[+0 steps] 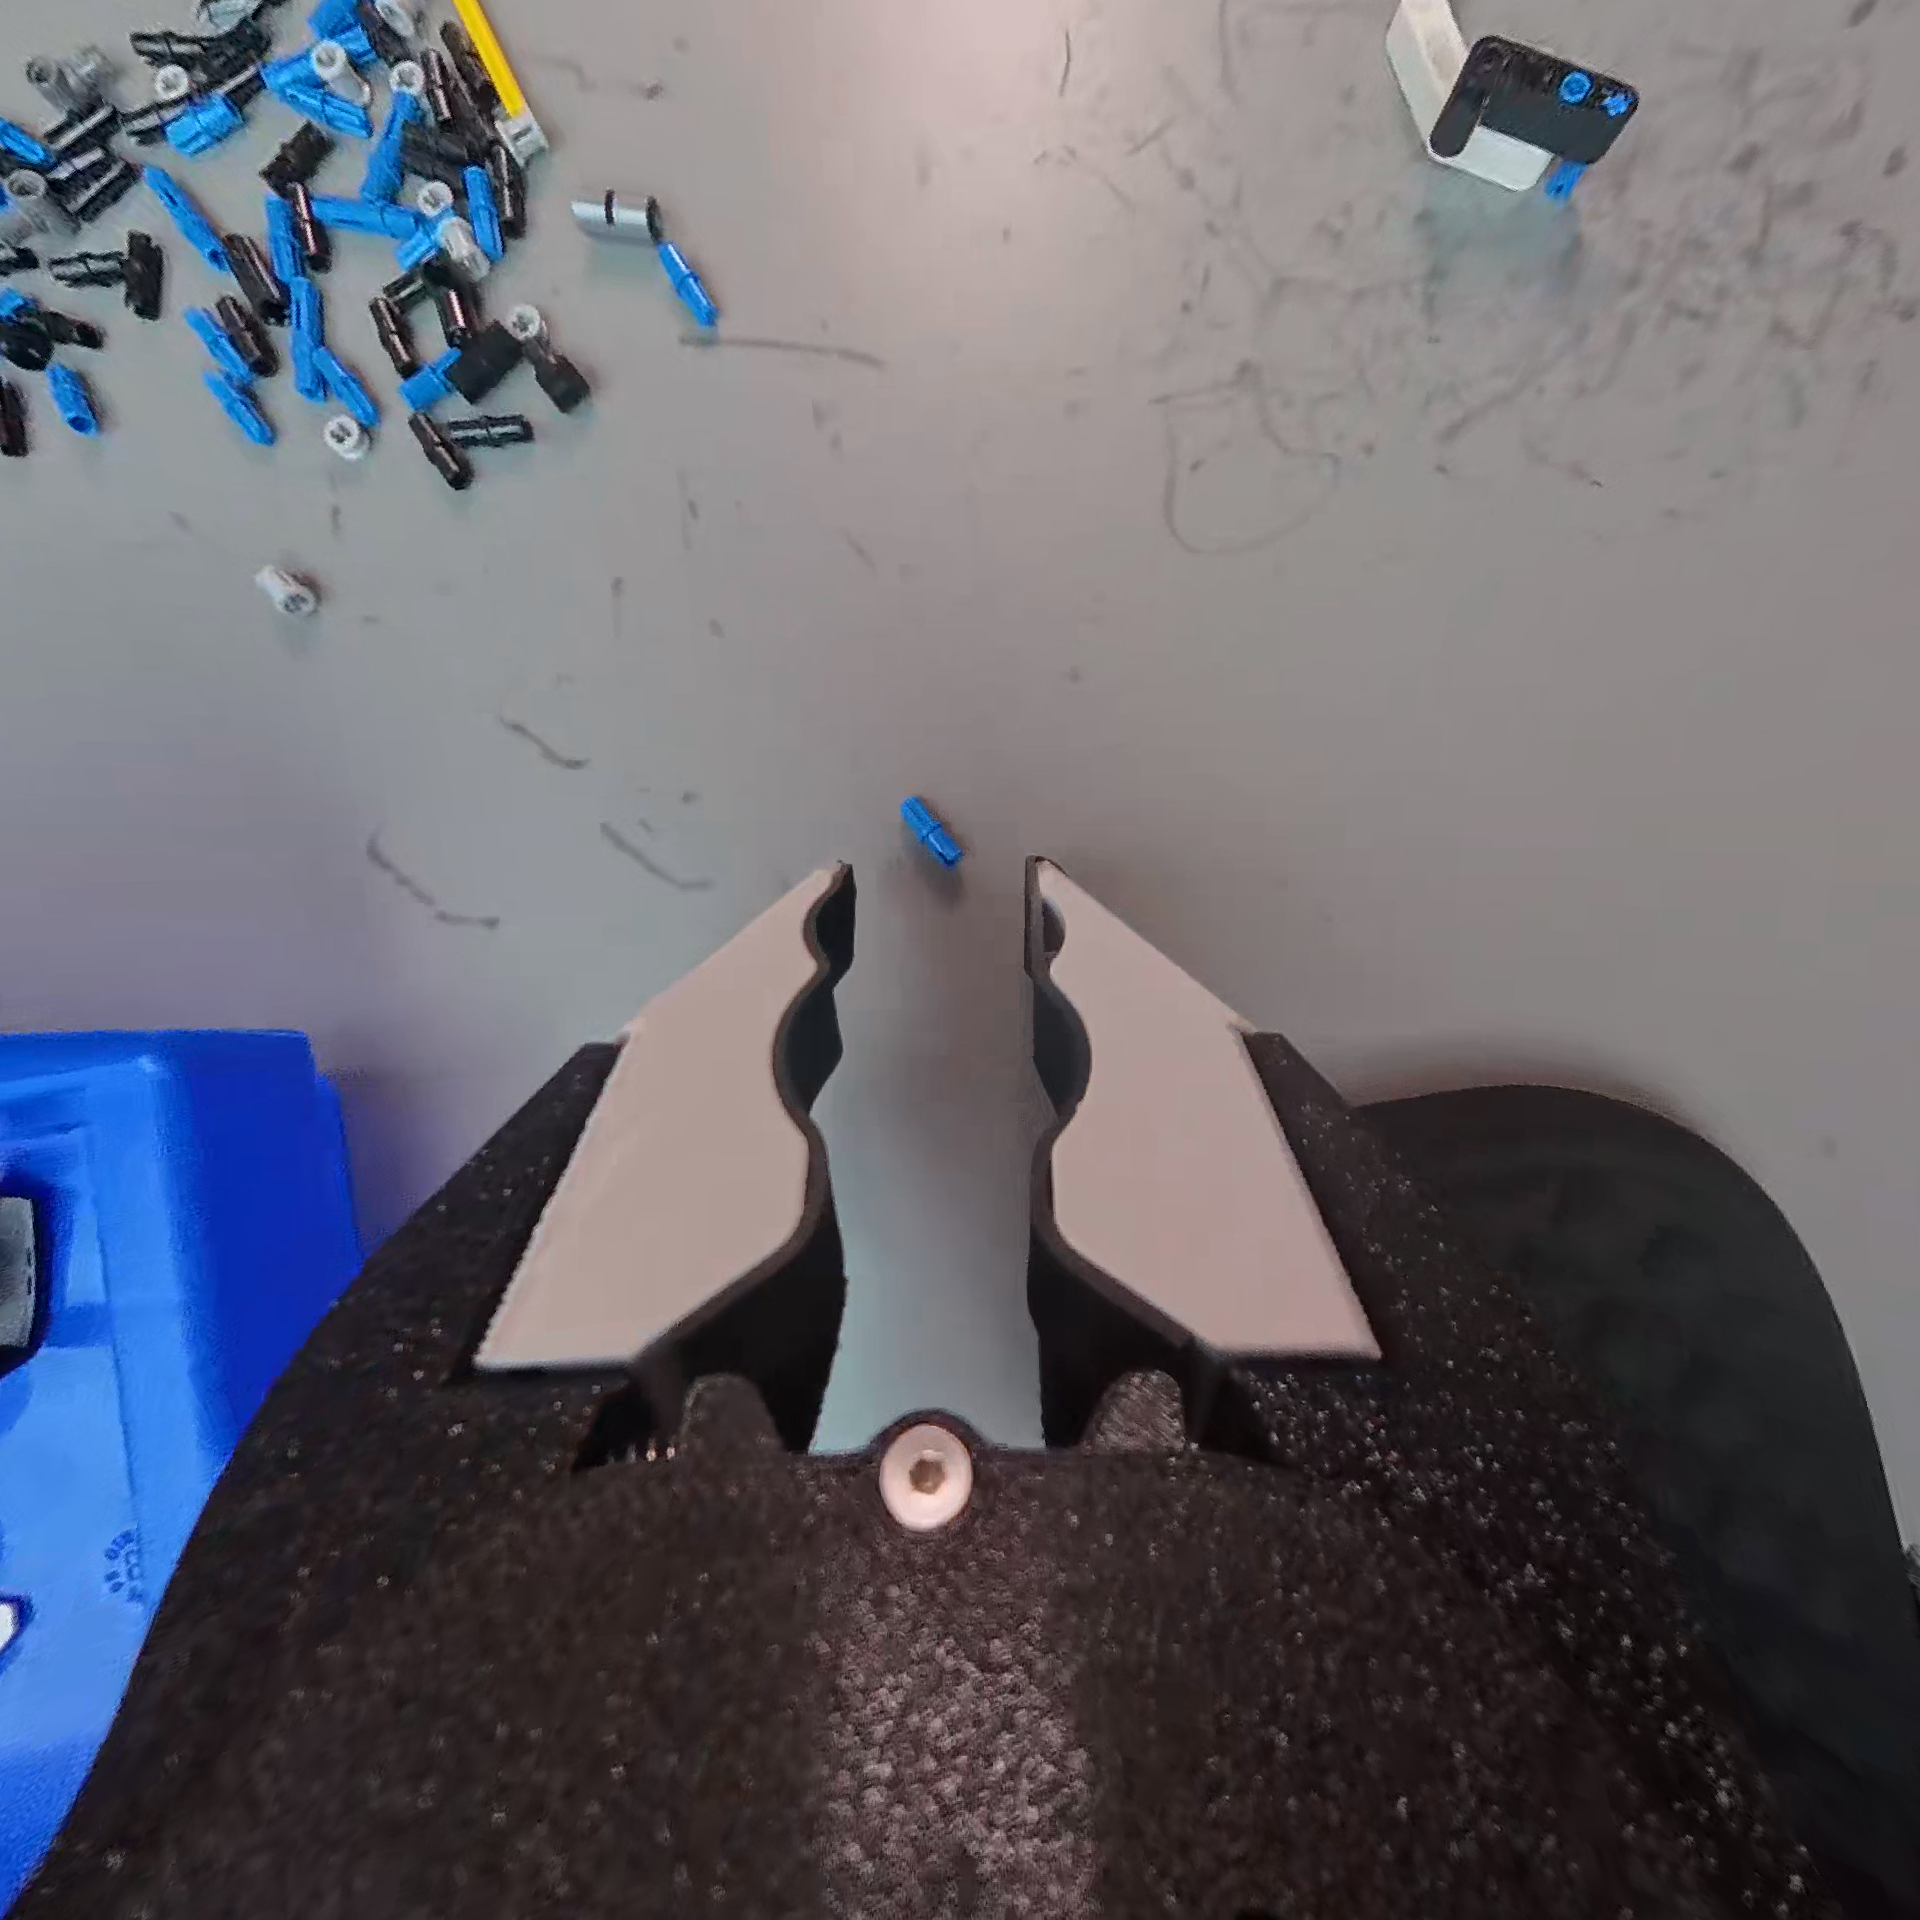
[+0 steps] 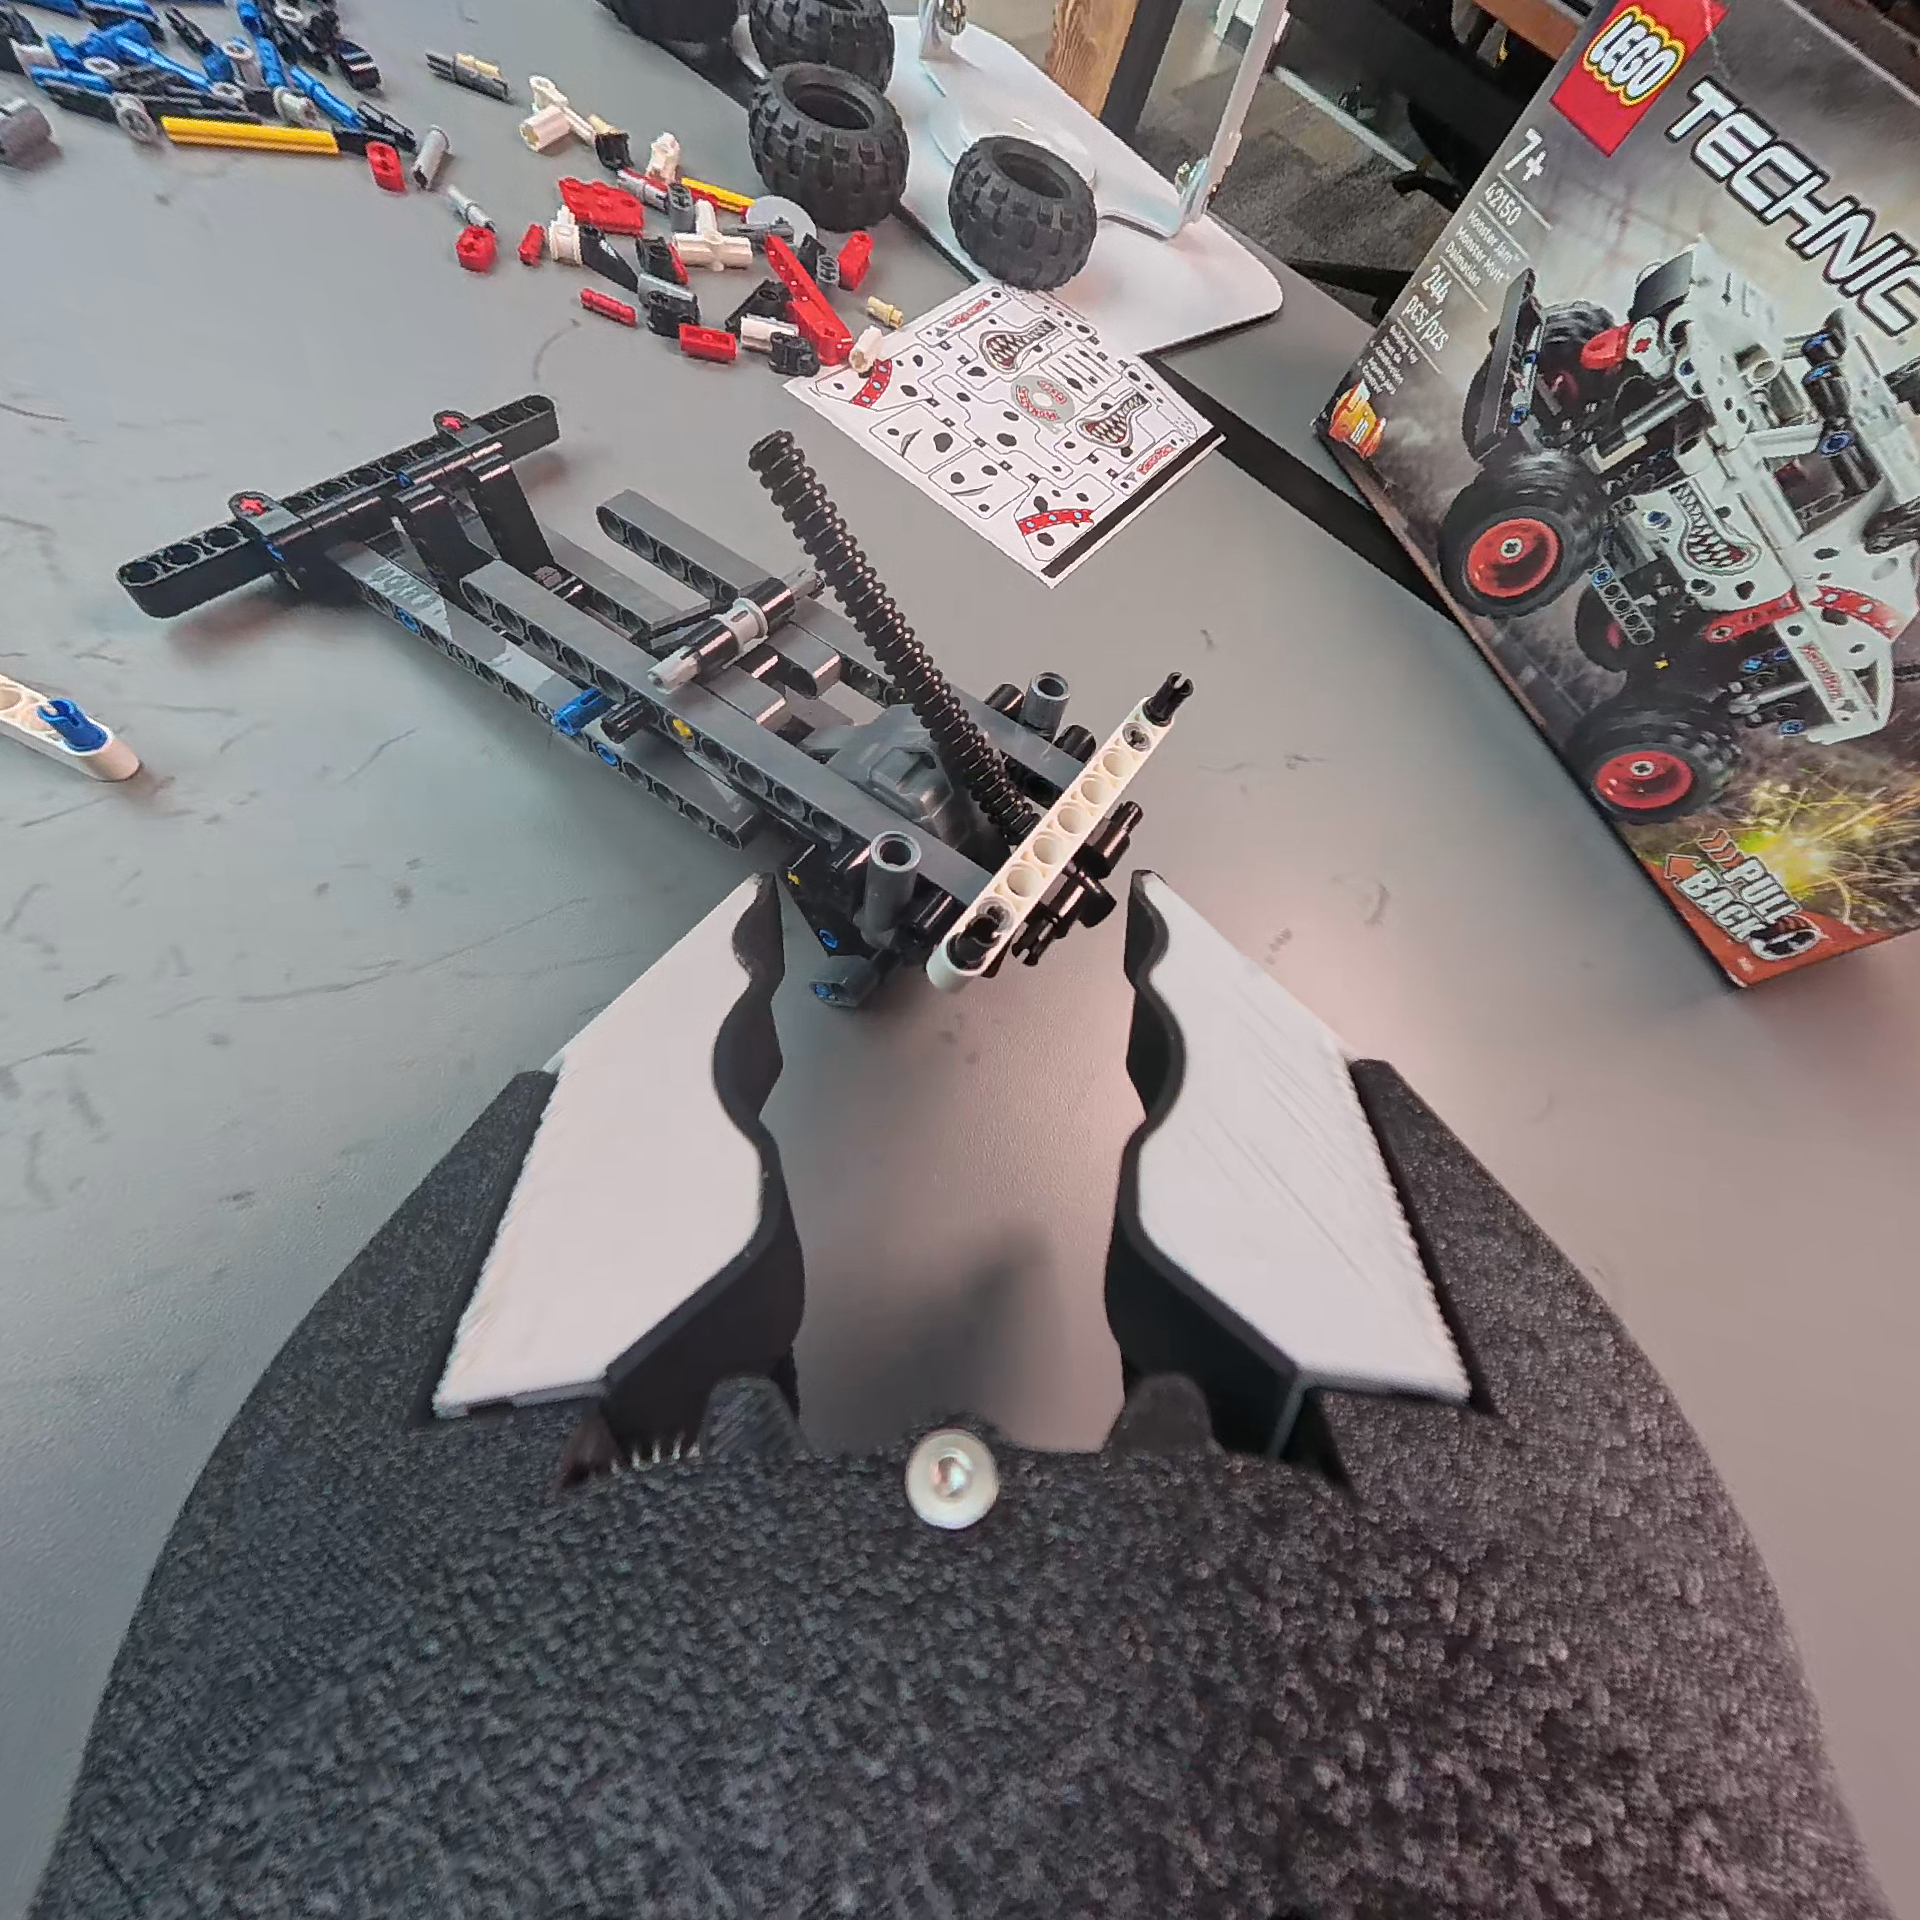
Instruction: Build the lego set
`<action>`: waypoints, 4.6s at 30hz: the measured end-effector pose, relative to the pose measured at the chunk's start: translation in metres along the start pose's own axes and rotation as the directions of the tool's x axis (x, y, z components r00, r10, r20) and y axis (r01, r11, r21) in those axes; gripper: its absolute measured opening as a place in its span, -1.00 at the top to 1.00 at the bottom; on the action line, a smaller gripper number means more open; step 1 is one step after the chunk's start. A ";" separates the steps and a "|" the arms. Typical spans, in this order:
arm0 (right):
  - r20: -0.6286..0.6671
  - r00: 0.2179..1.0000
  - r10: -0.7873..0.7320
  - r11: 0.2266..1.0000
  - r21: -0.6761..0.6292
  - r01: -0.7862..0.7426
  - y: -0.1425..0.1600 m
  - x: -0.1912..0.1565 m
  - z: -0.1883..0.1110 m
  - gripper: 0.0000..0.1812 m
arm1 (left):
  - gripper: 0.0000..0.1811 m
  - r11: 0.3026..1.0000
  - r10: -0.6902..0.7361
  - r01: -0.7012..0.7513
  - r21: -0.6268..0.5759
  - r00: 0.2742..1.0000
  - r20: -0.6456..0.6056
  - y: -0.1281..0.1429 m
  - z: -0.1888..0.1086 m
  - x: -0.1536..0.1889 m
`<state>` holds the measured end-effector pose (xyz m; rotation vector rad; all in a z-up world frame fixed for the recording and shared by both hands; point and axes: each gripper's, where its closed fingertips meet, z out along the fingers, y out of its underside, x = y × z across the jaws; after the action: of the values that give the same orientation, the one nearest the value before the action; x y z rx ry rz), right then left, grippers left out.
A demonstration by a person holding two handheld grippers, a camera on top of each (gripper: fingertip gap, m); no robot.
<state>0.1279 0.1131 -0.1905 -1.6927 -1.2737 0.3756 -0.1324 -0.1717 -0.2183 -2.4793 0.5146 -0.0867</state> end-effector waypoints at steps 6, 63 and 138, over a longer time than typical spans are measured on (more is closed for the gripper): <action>-0.008 1.000 -0.008 1.000 -0.008 0.008 0.002 0.000 0.000 0.28 | 0.95 1.000 0.016 -0.016 -0.005 1.000 0.006 -0.010 0.016 -0.001; 0.076 0.972 -0.224 0.975 0.032 0.222 -0.005 -0.041 -0.005 0.48 | 0.63 0.963 0.170 -0.067 0.263 0.904 -0.392 -0.121 0.063 0.103; -0.084 0.405 -0.911 0.326 0.456 0.828 -0.133 -0.174 -0.044 0.59 | 0.62 0.835 0.041 0.410 0.367 0.619 -0.784 -0.165 -0.023 0.102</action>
<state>0.0110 -0.0586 -0.1085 -0.3786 -1.8880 0.1134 0.0146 -0.1003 -0.1107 -1.8281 0.4614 -1.2703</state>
